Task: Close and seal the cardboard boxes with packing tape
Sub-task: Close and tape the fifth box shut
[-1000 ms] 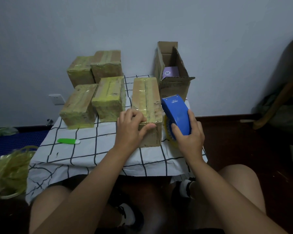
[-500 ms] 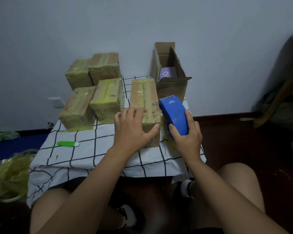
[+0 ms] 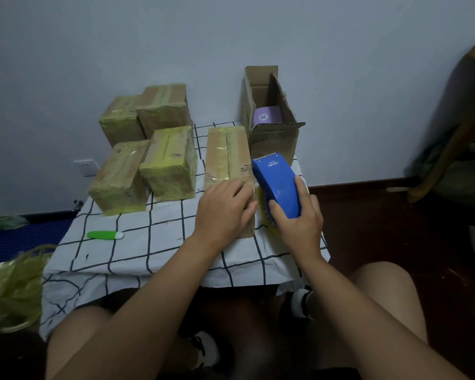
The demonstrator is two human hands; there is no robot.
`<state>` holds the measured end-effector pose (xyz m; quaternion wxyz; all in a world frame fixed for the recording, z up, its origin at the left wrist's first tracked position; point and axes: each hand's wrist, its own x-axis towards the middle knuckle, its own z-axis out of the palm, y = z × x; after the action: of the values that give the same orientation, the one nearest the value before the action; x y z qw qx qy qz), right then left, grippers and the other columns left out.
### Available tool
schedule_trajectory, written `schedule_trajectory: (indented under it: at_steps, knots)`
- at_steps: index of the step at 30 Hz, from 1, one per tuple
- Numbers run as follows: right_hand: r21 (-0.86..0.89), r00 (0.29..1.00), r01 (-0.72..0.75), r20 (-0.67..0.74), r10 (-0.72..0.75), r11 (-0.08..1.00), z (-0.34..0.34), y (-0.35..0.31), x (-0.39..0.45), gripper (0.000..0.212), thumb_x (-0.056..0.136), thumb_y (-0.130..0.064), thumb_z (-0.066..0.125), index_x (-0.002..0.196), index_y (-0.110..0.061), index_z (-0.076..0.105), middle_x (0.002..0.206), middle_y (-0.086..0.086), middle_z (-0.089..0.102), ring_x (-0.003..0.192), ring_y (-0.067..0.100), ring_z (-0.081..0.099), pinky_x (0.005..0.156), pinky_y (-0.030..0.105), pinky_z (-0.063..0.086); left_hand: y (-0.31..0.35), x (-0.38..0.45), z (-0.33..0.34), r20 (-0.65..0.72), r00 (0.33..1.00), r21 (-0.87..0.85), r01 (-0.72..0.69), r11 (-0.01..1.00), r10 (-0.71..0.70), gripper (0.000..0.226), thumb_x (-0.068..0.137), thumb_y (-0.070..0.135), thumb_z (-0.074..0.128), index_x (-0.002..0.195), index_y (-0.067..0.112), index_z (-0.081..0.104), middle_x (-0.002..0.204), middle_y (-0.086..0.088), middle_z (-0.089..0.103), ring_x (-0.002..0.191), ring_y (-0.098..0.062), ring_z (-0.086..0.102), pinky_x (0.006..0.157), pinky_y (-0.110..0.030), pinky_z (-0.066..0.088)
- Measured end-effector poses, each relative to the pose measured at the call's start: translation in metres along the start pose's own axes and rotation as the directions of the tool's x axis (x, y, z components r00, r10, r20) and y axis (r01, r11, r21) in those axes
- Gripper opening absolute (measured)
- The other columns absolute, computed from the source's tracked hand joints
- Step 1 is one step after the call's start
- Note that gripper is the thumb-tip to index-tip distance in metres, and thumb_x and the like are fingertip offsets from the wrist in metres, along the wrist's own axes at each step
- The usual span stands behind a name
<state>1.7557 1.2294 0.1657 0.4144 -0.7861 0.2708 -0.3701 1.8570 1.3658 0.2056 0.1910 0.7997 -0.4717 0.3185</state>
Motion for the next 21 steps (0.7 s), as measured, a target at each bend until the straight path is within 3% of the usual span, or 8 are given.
schedule_trajectory:
  at_steps: [6, 11, 15, 21]
  knots:
    - [0.008, 1.0, 0.006, -0.006, -0.006, 1.0, 0.0, -0.001, -0.001, 0.079, 0.085, -0.035, 0.075, 0.153, -0.031, 0.034, 0.109, -0.003, 0.044, 0.095, 0.012, 0.048, 0.078, 0.026, 0.04, 0.014, 0.003, -0.001, -0.031, 0.99, -0.029, 0.138, 0.99, -0.138, 0.019, 0.081, 0.026, 0.07, 0.077, 0.015, 0.055, 0.075, 0.0, 0.051, 0.065, -0.019, 0.046, 0.061, -0.032, 0.035]
    - [0.007, 1.0, 0.009, -0.004, -0.009, 1.0, 0.0, -0.001, 0.0, 0.079, 0.085, -0.035, 0.075, 0.153, -0.03, 0.033, 0.109, -0.003, 0.044, 0.095, 0.012, 0.048, 0.078, 0.027, 0.041, 0.024, 0.007, -0.001, -0.063, 0.984, -0.003, 0.166, 0.986, -0.166, 0.018, 0.078, 0.015, 0.073, 0.074, 0.015, 0.055, 0.072, 0.0, 0.052, 0.063, -0.021, 0.047, 0.06, -0.027, 0.027]
    - [0.013, 1.0, 0.015, -0.007, -0.015, 1.0, 0.0, -0.001, -0.002, 0.079, 0.085, -0.036, 0.075, 0.153, -0.03, 0.034, 0.109, -0.003, 0.044, 0.094, 0.011, 0.048, 0.078, 0.026, 0.042, 0.022, 0.001, 0.0, -0.038, 0.979, -0.041, 0.201, 0.979, -0.203, 0.024, 0.079, 0.03, 0.074, 0.078, 0.014, 0.056, 0.077, 0.0, 0.054, 0.067, -0.02, 0.049, 0.059, -0.031, 0.035]
    - [0.018, 1.0, 0.011, -0.01, -0.011, 1.0, -0.001, -0.001, -0.002, 0.079, 0.085, -0.034, 0.075, 0.153, -0.03, 0.034, 0.108, -0.003, 0.044, 0.094, 0.013, 0.048, 0.078, 0.027, 0.041, 0.026, 0.004, -0.002, -0.008, 0.962, -0.076, 0.272, 0.959, -0.274, 0.019, 0.075, 0.021, 0.074, 0.076, 0.014, 0.056, 0.073, -0.001, 0.051, 0.065, -0.023, 0.051, 0.06, -0.032, 0.037]
